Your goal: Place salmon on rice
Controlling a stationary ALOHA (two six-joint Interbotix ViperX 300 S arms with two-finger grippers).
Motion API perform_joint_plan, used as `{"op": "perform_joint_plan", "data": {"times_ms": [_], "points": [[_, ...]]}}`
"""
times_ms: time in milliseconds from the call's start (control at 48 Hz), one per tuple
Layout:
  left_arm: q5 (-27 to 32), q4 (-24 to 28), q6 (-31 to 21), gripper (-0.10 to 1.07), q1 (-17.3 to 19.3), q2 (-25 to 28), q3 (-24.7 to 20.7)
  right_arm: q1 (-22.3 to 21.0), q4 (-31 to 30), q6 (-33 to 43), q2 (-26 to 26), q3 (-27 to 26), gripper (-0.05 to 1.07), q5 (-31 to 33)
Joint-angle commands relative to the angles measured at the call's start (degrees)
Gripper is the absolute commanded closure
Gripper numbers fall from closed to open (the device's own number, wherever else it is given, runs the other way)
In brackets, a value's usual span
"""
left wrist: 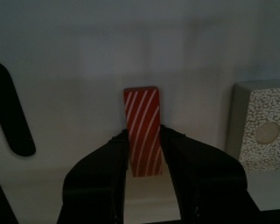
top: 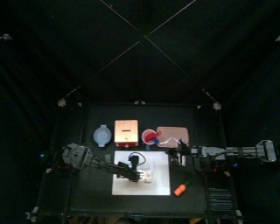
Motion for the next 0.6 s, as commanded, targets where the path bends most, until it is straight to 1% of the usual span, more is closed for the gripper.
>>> {"op": "perform_joint_plan", "data": {"times_ms": [0, 125, 250, 396, 583], "points": [[1.32, 0.18, 0.0, 0.33, 0.18, -0.88, -1.49, -0.18, 0.09, 0.09, -0.09, -0.44, 0.97, -0.26], [4.92, 0.35, 0.0, 0.33, 0.09, -2.11, -1.85, -0.18, 0.09, 0.09, -0.09, -0.26, 0.97, -0.18], [7.73, 0.53, 0.0, 0.33, -0.09, -3.16, -3.6, -0.18, 0.09, 0.09, -0.09, -0.18, 0.97, -0.18], [7.73, 1.14, 0.53, 0.33, -0.09, -2.37, -8.09, -0.44, -0.09, 0.09, -0.09, -0.18, 0.97, -0.18], [7.73, 2.64, 1.23, 0.33, 0.18, 0.53, -13.89, -1.49, -0.53, -0.09, -0.26, -0.18, 0.97, 1.05]]}}
